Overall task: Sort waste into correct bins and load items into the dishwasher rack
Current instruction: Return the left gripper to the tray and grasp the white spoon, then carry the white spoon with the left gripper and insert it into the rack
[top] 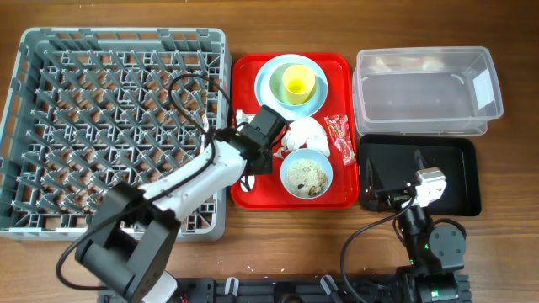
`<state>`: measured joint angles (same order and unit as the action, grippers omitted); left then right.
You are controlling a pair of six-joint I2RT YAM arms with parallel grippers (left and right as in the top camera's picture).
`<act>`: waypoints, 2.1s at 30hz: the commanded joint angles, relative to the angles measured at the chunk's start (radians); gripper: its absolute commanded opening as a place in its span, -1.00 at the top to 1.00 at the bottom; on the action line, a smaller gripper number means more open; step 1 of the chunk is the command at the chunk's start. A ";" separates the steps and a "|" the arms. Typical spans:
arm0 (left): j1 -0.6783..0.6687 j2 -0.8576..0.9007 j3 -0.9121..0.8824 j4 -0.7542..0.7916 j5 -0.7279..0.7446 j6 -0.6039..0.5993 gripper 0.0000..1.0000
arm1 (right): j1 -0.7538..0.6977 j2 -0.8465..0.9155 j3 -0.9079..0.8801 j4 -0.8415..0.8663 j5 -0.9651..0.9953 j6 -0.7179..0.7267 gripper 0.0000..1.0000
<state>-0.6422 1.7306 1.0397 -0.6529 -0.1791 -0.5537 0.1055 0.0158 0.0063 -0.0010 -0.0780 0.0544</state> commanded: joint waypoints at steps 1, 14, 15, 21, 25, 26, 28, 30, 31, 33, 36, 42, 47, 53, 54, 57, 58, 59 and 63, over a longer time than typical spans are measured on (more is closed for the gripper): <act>-0.002 0.047 -0.007 0.011 -0.050 -0.017 0.49 | -0.005 0.001 -0.001 0.003 0.002 -0.002 -1.00; -0.037 0.135 -0.008 0.056 -0.043 -0.016 0.79 | -0.005 0.001 -0.001 0.003 0.002 -0.002 -0.99; -0.039 0.129 -0.005 0.059 -0.043 -0.015 0.90 | -0.005 0.001 -0.001 0.003 0.002 -0.002 -0.99; -0.039 -0.029 0.063 -0.004 -0.043 -0.002 0.92 | -0.005 0.001 -0.001 0.003 0.002 -0.002 -1.00; -0.037 -0.237 0.100 -0.059 -0.052 0.000 0.92 | -0.005 0.001 -0.001 0.003 0.002 -0.002 -0.99; -0.035 -0.288 0.100 -0.066 -0.052 0.002 0.92 | -0.005 0.001 -0.001 0.003 0.002 -0.002 -1.00; -0.034 -0.410 0.100 -0.085 -0.065 0.068 0.92 | -0.005 0.001 -0.001 0.003 0.002 -0.002 -0.99; -0.034 -0.499 0.100 -0.126 -0.131 0.110 0.92 | -0.005 0.001 -0.001 0.003 0.002 -0.002 -0.99; -0.034 -0.536 0.100 -0.161 -0.191 0.117 0.92 | -0.005 0.001 -0.001 0.003 0.002 -0.002 -0.99; -0.030 -0.575 0.099 -0.227 -0.296 0.128 0.92 | -0.005 0.001 -0.001 0.003 0.002 -0.002 -1.00; 0.008 -0.588 0.099 -0.320 -0.377 0.129 0.92 | -0.005 0.001 -0.001 0.003 0.002 -0.002 -0.99; 0.177 -0.516 0.086 -0.360 -0.379 0.133 0.92 | -0.005 0.001 -0.001 0.003 0.002 -0.002 -0.99; 0.301 -0.385 0.086 -0.338 -0.316 0.160 0.92 | -0.005 0.001 -0.001 0.003 0.002 -0.002 -1.00; 0.341 -0.268 0.086 -0.307 -0.280 0.220 0.92 | -0.005 0.001 -0.001 0.003 0.002 -0.002 -0.99; 0.341 -0.259 0.086 -0.305 -0.256 0.243 0.92 | -0.005 0.001 -0.001 0.003 0.002 -0.002 -0.99; 0.341 -0.240 0.086 -0.305 -0.237 0.263 0.91 | -0.005 0.001 -0.001 0.003 0.002 -0.002 -1.00; 0.341 -0.236 0.085 -0.305 -0.235 0.266 0.91 | -0.005 0.001 -0.001 0.003 0.002 -0.002 -1.00; 0.341 -0.232 0.085 -0.305 -0.212 0.291 0.91 | -0.005 0.001 -0.001 0.003 0.002 -0.002 -1.00; 0.341 -0.214 0.085 -0.309 -0.150 0.350 0.91 | -0.005 0.001 -0.001 0.003 0.002 -0.002 -1.00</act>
<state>-0.3054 1.4986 1.1336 -0.9615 -0.3805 -0.2623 0.1055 0.0158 0.0063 -0.0010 -0.0780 0.0544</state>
